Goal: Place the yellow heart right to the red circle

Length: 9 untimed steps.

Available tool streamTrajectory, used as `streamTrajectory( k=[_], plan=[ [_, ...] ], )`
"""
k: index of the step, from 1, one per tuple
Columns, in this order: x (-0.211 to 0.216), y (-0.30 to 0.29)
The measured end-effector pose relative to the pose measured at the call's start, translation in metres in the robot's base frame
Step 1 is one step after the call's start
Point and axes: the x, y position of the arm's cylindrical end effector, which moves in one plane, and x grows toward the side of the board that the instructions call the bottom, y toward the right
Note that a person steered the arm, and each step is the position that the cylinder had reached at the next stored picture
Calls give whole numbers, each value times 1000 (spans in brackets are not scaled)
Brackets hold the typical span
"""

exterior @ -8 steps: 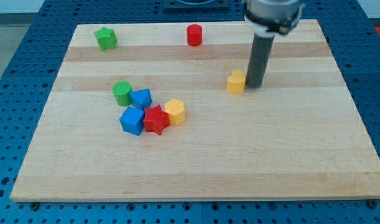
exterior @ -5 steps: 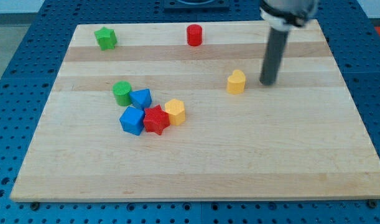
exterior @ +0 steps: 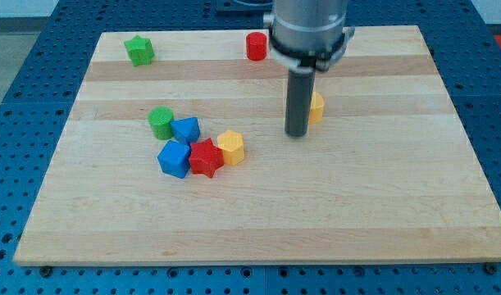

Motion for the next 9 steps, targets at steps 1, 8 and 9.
streamTrajectory(
  k=[1, 8, 9],
  plan=[
    [-24, 14],
    [-93, 82],
    [-65, 80]
  ],
)
